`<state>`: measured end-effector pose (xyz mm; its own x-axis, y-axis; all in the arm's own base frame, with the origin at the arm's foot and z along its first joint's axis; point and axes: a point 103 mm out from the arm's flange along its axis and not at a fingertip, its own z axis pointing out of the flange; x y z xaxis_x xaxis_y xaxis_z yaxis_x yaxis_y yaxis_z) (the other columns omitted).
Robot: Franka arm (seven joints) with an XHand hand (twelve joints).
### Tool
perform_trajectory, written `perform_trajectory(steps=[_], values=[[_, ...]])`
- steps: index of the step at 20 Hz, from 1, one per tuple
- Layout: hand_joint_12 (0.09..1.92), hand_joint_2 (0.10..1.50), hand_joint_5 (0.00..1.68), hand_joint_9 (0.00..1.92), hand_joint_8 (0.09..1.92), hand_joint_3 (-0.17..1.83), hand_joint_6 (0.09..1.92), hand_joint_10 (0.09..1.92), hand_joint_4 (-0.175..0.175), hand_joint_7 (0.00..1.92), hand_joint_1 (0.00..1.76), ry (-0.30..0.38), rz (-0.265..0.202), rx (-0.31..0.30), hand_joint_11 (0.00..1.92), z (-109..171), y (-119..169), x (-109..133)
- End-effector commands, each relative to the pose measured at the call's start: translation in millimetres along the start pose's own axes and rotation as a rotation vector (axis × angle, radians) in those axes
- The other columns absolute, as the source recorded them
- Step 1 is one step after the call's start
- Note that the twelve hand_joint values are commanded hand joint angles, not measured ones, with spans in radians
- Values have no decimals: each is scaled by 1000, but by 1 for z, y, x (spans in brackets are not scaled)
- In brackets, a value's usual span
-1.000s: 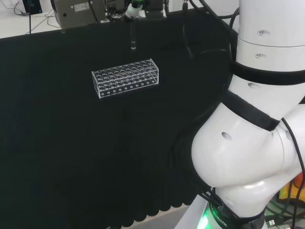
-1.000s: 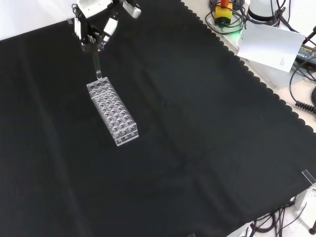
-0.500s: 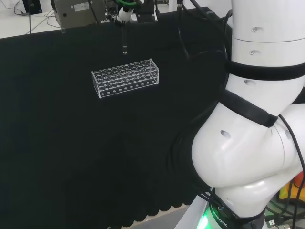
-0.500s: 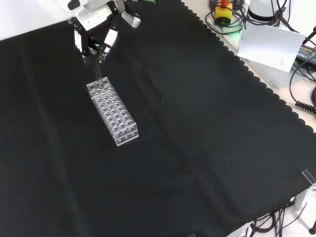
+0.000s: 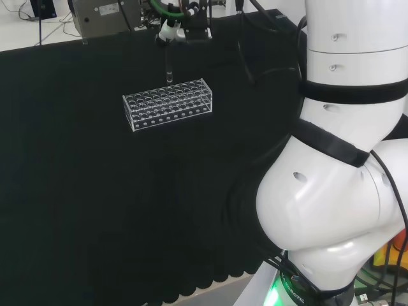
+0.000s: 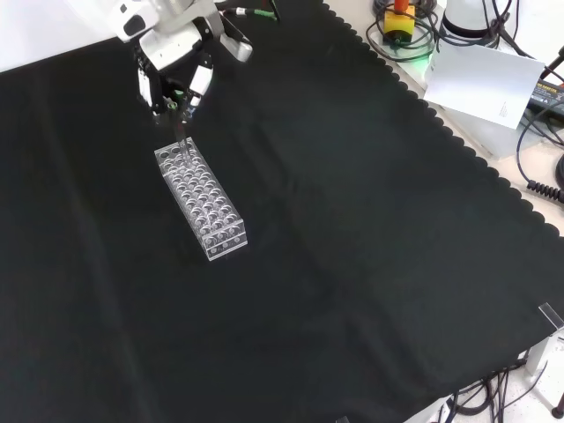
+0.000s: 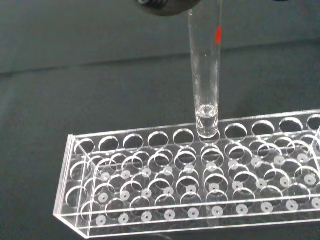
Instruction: Put the test tube back in the rack.
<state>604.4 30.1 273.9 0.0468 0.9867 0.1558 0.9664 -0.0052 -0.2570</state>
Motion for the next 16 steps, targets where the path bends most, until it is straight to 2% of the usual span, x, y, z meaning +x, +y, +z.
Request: perform_trajectory(steps=[1,16], values=[[747,1030,1289,1541,699,-175,248,87,-175,1355,1430,8,1,23,1474,12,3,2],[747,1030,1291,1541,701,-175,244,87,-175,1355,1430,3,1,73,1472,29,12,-1]])
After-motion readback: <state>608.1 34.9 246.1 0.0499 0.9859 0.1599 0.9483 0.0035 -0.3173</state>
